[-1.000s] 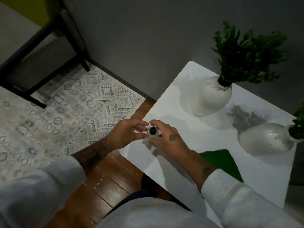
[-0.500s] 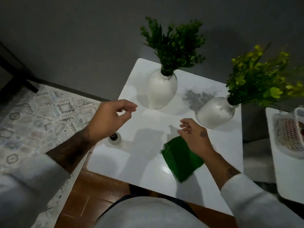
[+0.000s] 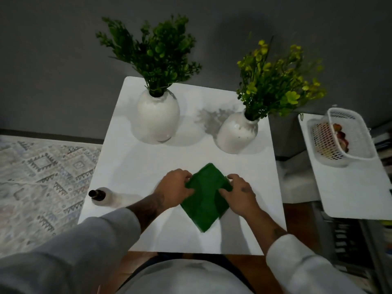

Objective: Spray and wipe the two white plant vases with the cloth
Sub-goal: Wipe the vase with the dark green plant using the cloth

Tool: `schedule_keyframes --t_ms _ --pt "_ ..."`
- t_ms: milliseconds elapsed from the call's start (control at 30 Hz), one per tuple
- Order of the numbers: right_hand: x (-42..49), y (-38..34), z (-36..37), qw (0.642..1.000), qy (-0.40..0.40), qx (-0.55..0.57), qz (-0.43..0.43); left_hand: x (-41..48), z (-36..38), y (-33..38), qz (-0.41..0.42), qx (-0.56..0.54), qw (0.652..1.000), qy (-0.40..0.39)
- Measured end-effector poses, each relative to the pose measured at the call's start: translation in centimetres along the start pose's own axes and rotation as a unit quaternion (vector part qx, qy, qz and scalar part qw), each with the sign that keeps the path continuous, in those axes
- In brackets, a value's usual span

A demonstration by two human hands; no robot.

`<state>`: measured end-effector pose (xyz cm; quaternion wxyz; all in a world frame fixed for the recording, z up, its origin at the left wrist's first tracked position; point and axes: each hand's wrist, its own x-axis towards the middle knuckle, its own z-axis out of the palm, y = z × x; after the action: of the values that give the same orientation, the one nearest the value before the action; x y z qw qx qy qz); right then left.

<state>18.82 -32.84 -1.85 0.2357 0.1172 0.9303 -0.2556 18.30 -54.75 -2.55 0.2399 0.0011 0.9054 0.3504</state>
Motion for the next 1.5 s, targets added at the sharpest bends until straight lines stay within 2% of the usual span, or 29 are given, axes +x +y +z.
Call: schedule_keyframes --t_ms 133,267,367,467,567,667,833,933,1100,1200,1400,1500 --pt "0.5 -0.5 -0.1 0.999 -0.035 0.029 0.0 0.6 -0.2 -0.2 0.017 0.04 0.999 -0.018" --pt "0.9 -1.2 -1.4 0.992 -0.064 0.104 -0.03 1.2 -0.6 -0.7 0.003 0.007 1.0 -0.03" --pt "0.9 -2.4 -2.9 0.974 -0.102 0.193 -0.056 1.4 -1.3 -1.0 0.003 -0.014 1.0 -0.027" --pt "0.4 -4.2 -4.3 0.955 -0.119 0.257 -0.089 1.2 -2.4 -0.7 0.005 -0.137 0.99 -0.008" --pt "-0.1 -6.3 -5.3 0.934 -0.121 0.317 -0.115 0.5 -3.9 0.3 0.045 -0.236 0.971 0.008" --pt "-0.4 -8.4 -5.9 0.906 -0.114 0.384 -0.135 -0.2 -4.8 1.4 0.076 -0.274 0.959 0.012" --pt "-0.5 -10.7 -6.4 0.86 -0.115 0.474 -0.151 -0.5 -6.1 2.5 0.063 -0.309 0.947 0.056" --pt "-0.1 -11.6 -6.8 0.828 -0.121 0.53 -0.137 -0.2 -7.2 2.8 0.076 -0.317 0.94 0.099" --pt "2.0 -13.0 -8.4 0.799 -0.1 0.577 -0.135 0.2 -10.3 2.8 0.044 -0.312 0.906 0.282" --pt "3.3 -13.5 -8.9 0.781 -0.092 0.603 -0.136 0.2 -12.4 2.9 0.025 -0.292 0.886 0.36" --pt "5.4 -13.7 -8.5 0.753 -0.116 0.634 -0.132 1.0 -15.3 3.7 -0.01 -0.269 0.859 0.435" --pt "6.6 -13.5 -8.2 0.759 -0.103 0.631 -0.126 1.9 -15.7 4.3 -0.025 -0.244 0.862 0.443"
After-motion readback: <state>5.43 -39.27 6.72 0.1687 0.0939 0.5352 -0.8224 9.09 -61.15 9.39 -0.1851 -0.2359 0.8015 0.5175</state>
